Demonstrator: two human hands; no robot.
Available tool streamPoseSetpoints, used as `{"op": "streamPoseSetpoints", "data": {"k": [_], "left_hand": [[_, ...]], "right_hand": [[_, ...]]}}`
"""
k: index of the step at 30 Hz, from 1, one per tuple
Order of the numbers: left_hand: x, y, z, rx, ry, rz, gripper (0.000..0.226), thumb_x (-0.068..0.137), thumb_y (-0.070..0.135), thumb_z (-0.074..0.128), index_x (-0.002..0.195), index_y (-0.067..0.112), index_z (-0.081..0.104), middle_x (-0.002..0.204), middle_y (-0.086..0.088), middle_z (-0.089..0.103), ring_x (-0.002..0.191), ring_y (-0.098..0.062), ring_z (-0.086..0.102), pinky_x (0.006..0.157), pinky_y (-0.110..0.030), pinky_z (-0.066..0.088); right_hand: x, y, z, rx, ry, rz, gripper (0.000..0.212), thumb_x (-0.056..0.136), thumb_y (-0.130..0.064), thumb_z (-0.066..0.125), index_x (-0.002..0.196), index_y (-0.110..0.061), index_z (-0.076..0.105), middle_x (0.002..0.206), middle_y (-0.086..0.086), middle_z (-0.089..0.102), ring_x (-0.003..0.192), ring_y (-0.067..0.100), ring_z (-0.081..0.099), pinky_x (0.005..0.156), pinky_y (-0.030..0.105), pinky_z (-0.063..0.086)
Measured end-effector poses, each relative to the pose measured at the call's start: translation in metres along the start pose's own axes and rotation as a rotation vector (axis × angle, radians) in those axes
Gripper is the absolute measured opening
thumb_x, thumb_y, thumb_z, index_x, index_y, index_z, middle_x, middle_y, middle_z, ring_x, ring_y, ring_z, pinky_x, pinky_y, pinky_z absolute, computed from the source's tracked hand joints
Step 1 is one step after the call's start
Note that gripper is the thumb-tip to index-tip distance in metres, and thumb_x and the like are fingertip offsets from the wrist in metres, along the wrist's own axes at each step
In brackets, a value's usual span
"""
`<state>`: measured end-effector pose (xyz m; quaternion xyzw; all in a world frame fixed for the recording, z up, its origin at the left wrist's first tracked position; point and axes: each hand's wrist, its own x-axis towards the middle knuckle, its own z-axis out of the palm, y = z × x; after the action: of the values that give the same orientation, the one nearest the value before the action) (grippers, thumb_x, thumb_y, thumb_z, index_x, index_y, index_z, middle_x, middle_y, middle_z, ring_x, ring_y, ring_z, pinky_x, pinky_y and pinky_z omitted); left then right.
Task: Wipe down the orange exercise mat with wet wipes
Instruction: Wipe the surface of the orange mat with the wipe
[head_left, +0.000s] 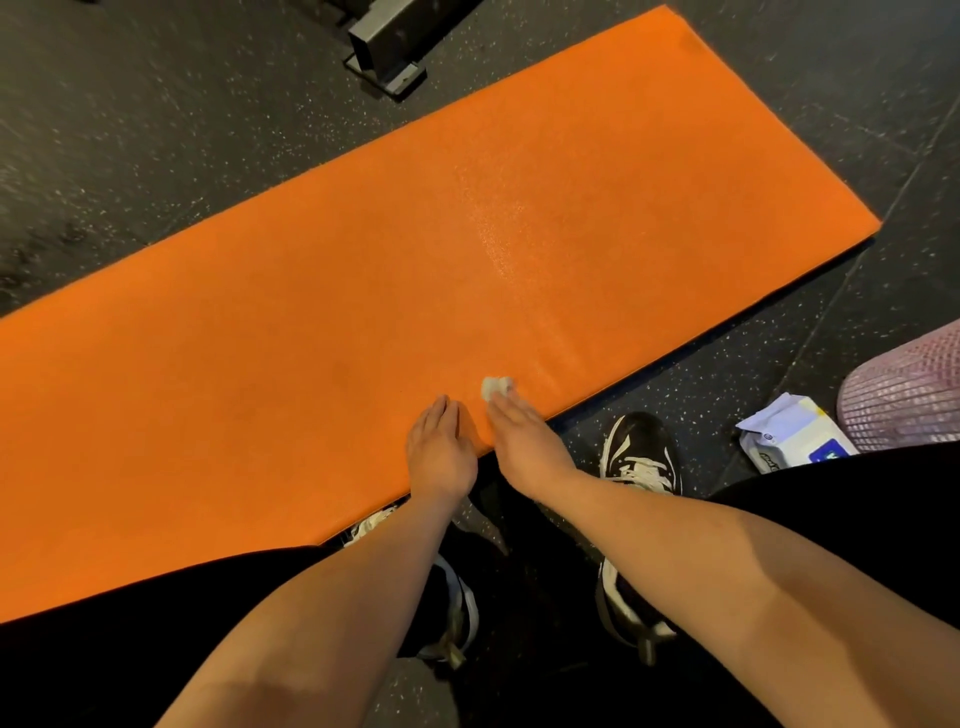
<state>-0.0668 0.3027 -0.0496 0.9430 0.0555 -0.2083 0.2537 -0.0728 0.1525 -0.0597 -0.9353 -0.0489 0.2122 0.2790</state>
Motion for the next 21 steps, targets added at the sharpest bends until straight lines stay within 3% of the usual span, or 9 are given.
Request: {"op": "streamPoseSetpoints", "data": {"k": [5,8,12,17,19,21], "left_hand": [[0.003,0.003,-0.003,-0.057,0.060,-0.039,0.051,0.103,0.017,0.042,0.154,0.015,0.039,0.161,-0.003,0.033,0.149,-0.024,0.025,0.123,-0.037,0.015],[0.006,0.008,-0.005,-0.147,0.129,-0.094,0.045,0.106,0.023,0.041,0.149,0.013,0.046,0.156,-0.005,0.043,0.144,-0.025,0.033,0.121,-0.036,0.021],[0.013,0.011,-0.012,-0.136,0.119,-0.126,0.045,0.106,0.023,0.041,0.150,0.017,0.044,0.160,-0.002,0.035,0.144,-0.024,0.031,0.117,-0.035,0.022],[0.026,0.022,-0.023,0.001,0.012,-0.208,0.056,0.100,0.016,0.040,0.153,0.029,0.036,0.164,0.007,0.024,0.141,-0.025,0.027,0.109,-0.039,0.024],[0.029,0.024,-0.025,0.042,-0.004,-0.220,0.056,0.097,0.015,0.040,0.150,0.035,0.039,0.162,0.010,0.026,0.137,-0.023,0.029,0.106,-0.040,0.023],[0.031,0.022,-0.027,0.059,0.002,-0.223,0.056,0.095,0.016,0.038,0.147,0.037,0.042,0.158,0.012,0.030,0.133,-0.021,0.032,0.104,-0.039,0.023]], "right_hand": [[0.016,-0.009,-0.008,0.023,0.052,0.153,0.058,0.106,-0.013,0.036,0.160,-0.005,0.016,0.170,0.010,0.002,0.156,0.024,-0.005,0.127,0.036,0.003],[0.014,-0.024,0.001,0.095,-0.030,-0.020,0.058,0.105,-0.011,0.039,0.161,-0.013,0.022,0.169,0.006,0.011,0.156,0.021,0.002,0.127,0.039,0.012],[0.025,-0.014,-0.003,0.048,-0.099,-0.160,0.057,0.106,-0.013,0.040,0.161,-0.015,0.024,0.168,0.004,0.016,0.156,0.020,0.008,0.127,0.040,0.013],[0.051,0.002,-0.026,0.006,0.018,0.110,0.064,0.101,-0.007,0.039,0.161,-0.009,0.016,0.170,0.009,0.006,0.156,0.023,-0.002,0.127,0.038,0.010],[0.053,-0.008,-0.026,0.064,0.044,0.190,0.061,0.100,-0.007,0.041,0.159,-0.007,0.022,0.169,0.010,0.009,0.155,0.027,0.009,0.124,0.035,0.018],[0.049,-0.024,-0.020,0.110,-0.004,0.110,0.051,0.102,-0.008,0.041,0.153,-0.009,0.037,0.167,0.010,0.022,0.150,0.027,0.025,0.117,0.032,0.027]]}}
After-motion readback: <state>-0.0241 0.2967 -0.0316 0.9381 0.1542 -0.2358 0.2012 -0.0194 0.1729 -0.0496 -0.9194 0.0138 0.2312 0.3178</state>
